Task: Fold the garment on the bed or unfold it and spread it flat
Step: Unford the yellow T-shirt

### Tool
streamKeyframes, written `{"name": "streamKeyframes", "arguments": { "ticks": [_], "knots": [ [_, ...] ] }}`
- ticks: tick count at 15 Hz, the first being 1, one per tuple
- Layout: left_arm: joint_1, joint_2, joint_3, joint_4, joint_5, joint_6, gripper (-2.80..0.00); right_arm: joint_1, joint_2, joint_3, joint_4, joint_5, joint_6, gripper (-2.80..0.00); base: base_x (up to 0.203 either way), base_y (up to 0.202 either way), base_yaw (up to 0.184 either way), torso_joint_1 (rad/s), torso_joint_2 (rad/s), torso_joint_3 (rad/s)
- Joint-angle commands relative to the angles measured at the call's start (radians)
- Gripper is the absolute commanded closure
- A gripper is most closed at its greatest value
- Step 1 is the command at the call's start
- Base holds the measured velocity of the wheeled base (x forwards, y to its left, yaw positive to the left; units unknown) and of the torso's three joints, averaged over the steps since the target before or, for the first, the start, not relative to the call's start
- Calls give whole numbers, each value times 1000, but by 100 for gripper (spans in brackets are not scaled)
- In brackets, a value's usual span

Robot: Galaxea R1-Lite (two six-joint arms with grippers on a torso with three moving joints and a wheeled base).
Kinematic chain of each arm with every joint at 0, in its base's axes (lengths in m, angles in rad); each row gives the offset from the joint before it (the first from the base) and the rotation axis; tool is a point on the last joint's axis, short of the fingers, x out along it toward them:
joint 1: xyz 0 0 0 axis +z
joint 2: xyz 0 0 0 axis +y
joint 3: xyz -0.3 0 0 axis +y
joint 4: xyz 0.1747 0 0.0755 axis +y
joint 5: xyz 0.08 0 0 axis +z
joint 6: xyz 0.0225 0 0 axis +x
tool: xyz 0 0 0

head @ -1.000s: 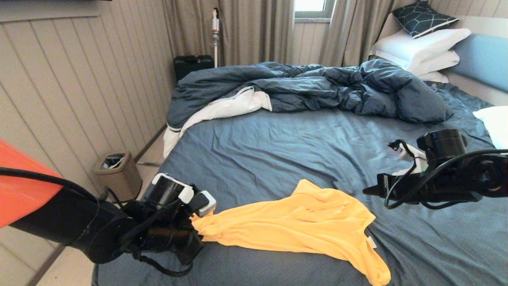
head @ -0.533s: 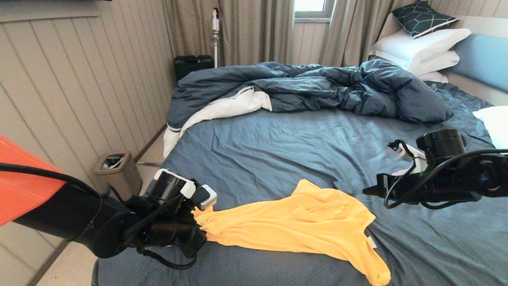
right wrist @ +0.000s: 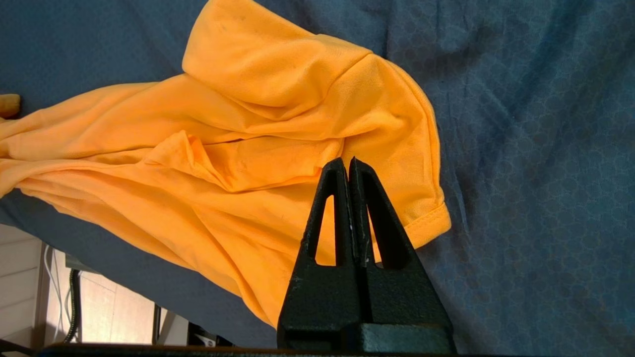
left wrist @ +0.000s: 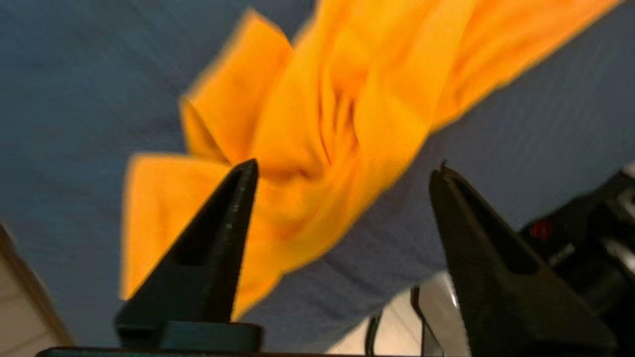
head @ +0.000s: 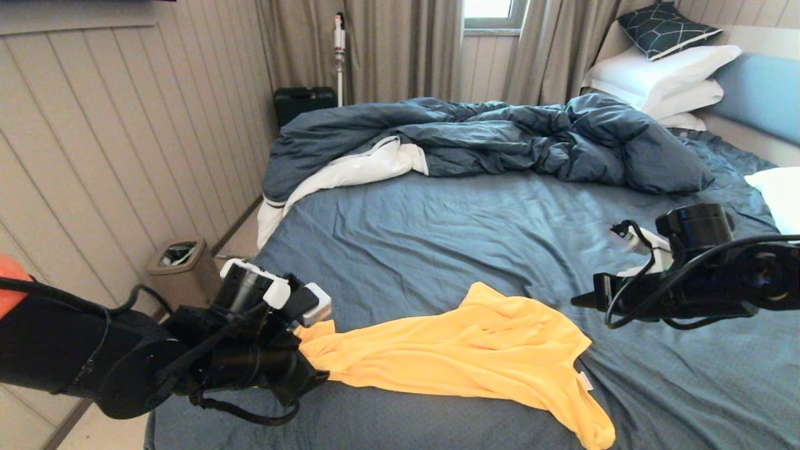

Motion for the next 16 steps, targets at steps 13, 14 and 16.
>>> {"name": "streamKeyframes", "arguments": {
  "ticks": [13, 14, 16],
  "knots": [
    [85, 184, -226, 10, -9, 28, 0, -13, 4, 0, 0, 2, -3, 0, 0, 0, 0, 0, 0, 0],
    [85, 185, -227, 11, -11, 48, 0, -14, 6, 0, 0, 2, -3, 0, 0, 0, 0, 0, 0, 0],
    [85, 173, -242, 66, -9, 84, 0, -14, 6, 0, 0, 1, -3, 0, 0, 0, 0, 0, 0, 0]
  ]
}}
